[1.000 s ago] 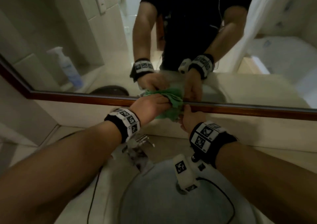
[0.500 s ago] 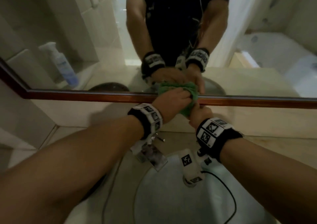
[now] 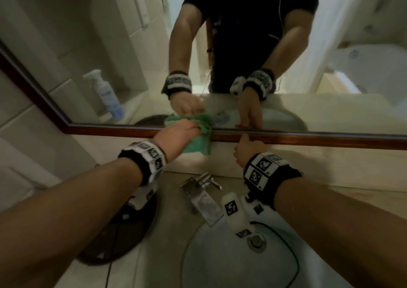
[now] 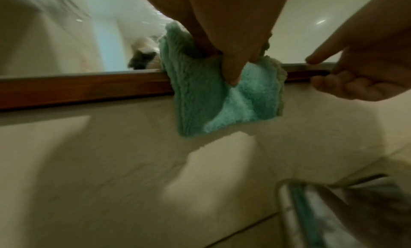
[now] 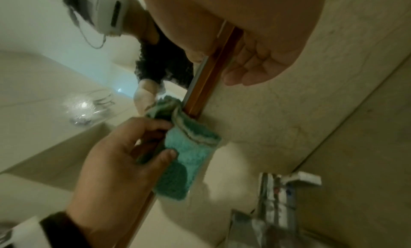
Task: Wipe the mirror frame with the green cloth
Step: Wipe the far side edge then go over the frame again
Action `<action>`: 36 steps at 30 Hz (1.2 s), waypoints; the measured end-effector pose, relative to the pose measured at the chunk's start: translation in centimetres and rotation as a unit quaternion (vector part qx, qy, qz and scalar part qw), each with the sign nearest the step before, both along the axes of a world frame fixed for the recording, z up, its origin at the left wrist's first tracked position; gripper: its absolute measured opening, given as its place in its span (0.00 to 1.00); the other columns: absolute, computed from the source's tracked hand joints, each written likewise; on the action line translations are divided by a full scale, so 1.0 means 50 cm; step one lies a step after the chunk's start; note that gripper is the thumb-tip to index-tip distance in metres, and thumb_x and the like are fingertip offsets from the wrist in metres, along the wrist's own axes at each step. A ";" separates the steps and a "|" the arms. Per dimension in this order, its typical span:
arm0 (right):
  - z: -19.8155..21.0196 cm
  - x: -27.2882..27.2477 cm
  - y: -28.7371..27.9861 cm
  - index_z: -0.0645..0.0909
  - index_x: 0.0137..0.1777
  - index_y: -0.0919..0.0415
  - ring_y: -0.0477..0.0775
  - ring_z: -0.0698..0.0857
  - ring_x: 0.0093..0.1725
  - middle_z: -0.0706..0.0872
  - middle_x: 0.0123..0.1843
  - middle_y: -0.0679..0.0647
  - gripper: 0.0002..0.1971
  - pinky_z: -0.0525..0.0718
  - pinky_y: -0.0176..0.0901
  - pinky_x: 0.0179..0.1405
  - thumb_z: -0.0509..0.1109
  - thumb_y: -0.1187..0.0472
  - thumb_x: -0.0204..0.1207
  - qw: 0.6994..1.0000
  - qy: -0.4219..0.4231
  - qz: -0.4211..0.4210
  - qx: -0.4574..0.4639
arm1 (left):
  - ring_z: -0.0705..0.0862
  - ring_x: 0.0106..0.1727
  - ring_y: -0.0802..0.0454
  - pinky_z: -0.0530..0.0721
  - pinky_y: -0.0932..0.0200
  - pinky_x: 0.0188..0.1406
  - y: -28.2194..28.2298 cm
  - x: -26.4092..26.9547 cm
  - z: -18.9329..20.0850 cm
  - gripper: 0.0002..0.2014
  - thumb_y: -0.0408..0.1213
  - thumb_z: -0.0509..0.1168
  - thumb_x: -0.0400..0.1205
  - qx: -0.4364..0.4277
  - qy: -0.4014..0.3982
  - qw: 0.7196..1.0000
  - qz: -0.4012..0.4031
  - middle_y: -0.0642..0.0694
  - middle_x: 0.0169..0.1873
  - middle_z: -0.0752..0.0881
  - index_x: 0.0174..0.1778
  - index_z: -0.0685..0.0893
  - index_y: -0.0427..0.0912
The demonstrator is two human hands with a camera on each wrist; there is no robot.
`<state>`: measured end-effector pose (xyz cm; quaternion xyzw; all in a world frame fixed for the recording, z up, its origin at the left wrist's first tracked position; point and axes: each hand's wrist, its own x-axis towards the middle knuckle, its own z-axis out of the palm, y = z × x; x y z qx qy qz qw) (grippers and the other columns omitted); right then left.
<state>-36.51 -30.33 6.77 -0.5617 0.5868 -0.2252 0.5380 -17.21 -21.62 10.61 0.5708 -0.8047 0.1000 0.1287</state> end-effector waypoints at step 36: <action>0.052 0.427 0.191 0.68 0.77 0.67 0.62 0.76 0.73 0.74 0.75 0.64 0.22 0.76 0.46 0.66 0.54 0.56 0.87 0.997 0.065 -0.044 0.005 | 0.88 0.52 0.40 0.83 0.46 0.58 0.092 0.279 -0.026 0.18 0.39 0.61 0.75 -0.038 0.022 0.995 -0.092 0.37 0.53 0.89 0.54 0.89 0.36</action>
